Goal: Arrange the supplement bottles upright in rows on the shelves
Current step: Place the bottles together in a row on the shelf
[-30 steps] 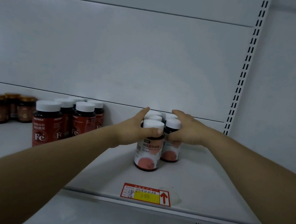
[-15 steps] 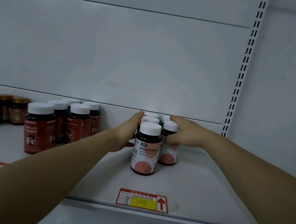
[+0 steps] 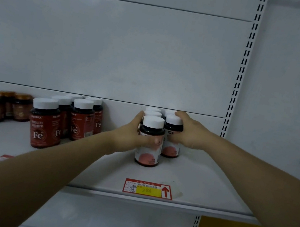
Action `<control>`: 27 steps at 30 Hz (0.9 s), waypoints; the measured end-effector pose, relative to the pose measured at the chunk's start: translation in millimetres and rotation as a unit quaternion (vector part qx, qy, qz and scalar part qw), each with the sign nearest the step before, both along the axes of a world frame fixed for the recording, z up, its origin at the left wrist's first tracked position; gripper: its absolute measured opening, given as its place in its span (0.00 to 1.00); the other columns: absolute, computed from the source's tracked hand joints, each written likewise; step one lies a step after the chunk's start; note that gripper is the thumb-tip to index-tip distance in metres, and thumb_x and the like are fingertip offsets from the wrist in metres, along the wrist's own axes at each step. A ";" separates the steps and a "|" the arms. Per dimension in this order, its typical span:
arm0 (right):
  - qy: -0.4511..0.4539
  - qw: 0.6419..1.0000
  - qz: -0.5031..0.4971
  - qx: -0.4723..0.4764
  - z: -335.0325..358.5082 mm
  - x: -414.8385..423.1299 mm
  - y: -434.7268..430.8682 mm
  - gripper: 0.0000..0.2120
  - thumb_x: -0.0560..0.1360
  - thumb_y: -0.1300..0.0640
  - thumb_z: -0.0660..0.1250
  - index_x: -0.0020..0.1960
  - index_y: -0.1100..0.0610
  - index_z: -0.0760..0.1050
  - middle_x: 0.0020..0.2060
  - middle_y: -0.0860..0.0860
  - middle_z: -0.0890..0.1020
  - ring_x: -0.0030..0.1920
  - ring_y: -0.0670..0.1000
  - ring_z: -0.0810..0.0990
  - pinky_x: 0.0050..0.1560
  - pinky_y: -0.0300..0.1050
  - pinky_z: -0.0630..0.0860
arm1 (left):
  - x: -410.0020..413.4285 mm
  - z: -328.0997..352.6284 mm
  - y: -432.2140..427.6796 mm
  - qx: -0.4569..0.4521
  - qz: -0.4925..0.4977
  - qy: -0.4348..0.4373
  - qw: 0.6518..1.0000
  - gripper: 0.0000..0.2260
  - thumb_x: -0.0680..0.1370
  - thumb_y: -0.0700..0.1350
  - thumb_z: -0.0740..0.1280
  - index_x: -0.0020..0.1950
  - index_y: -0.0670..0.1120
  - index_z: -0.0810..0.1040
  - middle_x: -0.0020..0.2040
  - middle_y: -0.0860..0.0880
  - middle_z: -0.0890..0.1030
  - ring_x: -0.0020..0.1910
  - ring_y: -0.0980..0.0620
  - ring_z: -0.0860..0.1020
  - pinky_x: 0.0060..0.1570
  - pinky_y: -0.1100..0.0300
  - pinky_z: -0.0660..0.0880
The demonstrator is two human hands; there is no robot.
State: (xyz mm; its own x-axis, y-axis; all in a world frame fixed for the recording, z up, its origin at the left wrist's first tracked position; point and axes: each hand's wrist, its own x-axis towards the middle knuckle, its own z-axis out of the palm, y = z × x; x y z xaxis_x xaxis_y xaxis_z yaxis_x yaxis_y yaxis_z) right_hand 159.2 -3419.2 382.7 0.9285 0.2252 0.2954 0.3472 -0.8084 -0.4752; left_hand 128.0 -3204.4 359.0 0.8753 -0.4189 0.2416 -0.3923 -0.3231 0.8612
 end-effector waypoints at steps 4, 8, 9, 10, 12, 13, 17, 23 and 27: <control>-0.014 1.000 -0.003 0.014 -5.0 -5.3 3.5 0.38 0.70 0.52 0.72 0.73 0.49 0.54 0.50 0.50 0.72 0.47 0.51 0.73 0.39 0.41 0.67 | 0.2 -6.5 -6.7 0.015 0.002 -0.018 1.000 0.38 0.71 0.38 0.73 0.69 0.64 0.54 0.57 0.57 0.75 0.53 0.61 0.77 0.38 0.72 0.74; -0.032 0.999 0.012 0.019 -4.8 -8.1 8.6 0.39 0.69 0.57 0.71 0.74 0.51 0.54 0.60 0.54 0.70 0.55 0.55 0.74 0.50 0.46 0.72 | -3.2 -5.2 -2.0 0.026 0.034 -0.005 0.999 0.39 0.70 0.43 0.75 0.72 0.58 0.55 0.56 0.58 0.75 0.52 0.62 0.76 0.43 0.70 0.74; -0.042 0.999 0.013 0.017 -4.9 -9.3 10.2 0.39 0.69 0.57 0.70 0.74 0.51 0.54 0.64 0.55 0.68 0.58 0.56 0.73 0.55 0.47 0.72 | -4.6 -6.2 0.9 0.039 0.037 0.000 0.999 0.39 0.70 0.45 0.75 0.73 0.58 0.54 0.58 0.59 0.74 0.54 0.62 0.75 0.48 0.66 0.73; -0.054 0.998 0.011 0.015 -4.7 -10.1 11.4 0.38 0.70 0.57 0.68 0.74 0.50 0.54 0.67 0.54 0.65 0.61 0.56 0.71 0.57 0.47 0.71 | -6.3 -8.0 3.7 0.056 0.038 0.007 0.998 0.40 0.70 0.47 0.74 0.74 0.59 0.53 0.61 0.58 0.73 0.56 0.60 0.74 0.53 0.63 0.71; -0.073 0.997 0.002 0.009 -3.0 -10.8 12.1 0.35 0.71 0.58 0.66 0.74 0.49 0.55 0.71 0.52 0.61 0.65 0.56 0.68 0.57 0.43 0.67 | -10.2 -11.6 6.8 0.085 0.039 0.022 0.995 0.40 0.71 0.49 0.73 0.75 0.59 0.51 0.64 0.57 0.70 0.61 0.57 0.70 0.59 0.59 0.67; -0.073 0.997 -0.002 0.006 -1.3 -10.7 11.8 0.34 0.71 0.58 0.66 0.74 0.49 0.57 0.72 0.51 0.60 0.66 0.55 0.68 0.56 0.41 0.66 | -12.3 -12.7 6.3 0.090 0.044 0.026 0.995 0.39 0.72 0.49 0.73 0.74 0.58 0.52 0.64 0.57 0.70 0.61 0.56 0.69 0.59 0.59 0.66; -0.072 0.997 0.005 -0.015 1.1 -8.3 9.4 0.25 0.73 0.55 0.67 0.68 0.50 0.66 0.68 0.54 0.66 0.62 0.54 0.71 0.57 0.44 0.70 | -16.1 -13.5 -1.9 0.099 0.090 0.002 0.991 0.32 0.73 0.49 0.71 0.72 0.56 0.60 0.63 0.56 0.74 0.55 0.57 0.73 0.54 0.61 0.68; -0.090 0.996 0.001 0.016 -11.8 -8.9 5.9 0.24 0.76 0.55 0.65 0.70 0.48 0.64 0.62 0.57 0.72 0.56 0.56 0.75 0.51 0.44 0.70 | -15.1 -20.5 -3.4 0.115 0.130 -0.008 0.985 0.25 0.75 0.49 0.69 0.70 0.52 0.64 0.66 0.53 0.73 0.55 0.55 0.73 0.55 0.60 0.68; -0.085 0.996 0.014 0.021 -12.1 -9.1 8.3 0.25 0.76 0.57 0.63 0.72 0.50 0.62 0.65 0.57 0.70 0.59 0.57 0.74 0.52 0.43 0.69 | -15.3 -19.6 -3.7 0.120 0.145 -0.007 0.982 0.26 0.74 0.50 0.69 0.70 0.52 0.64 0.67 0.52 0.73 0.56 0.54 0.73 0.56 0.59 0.69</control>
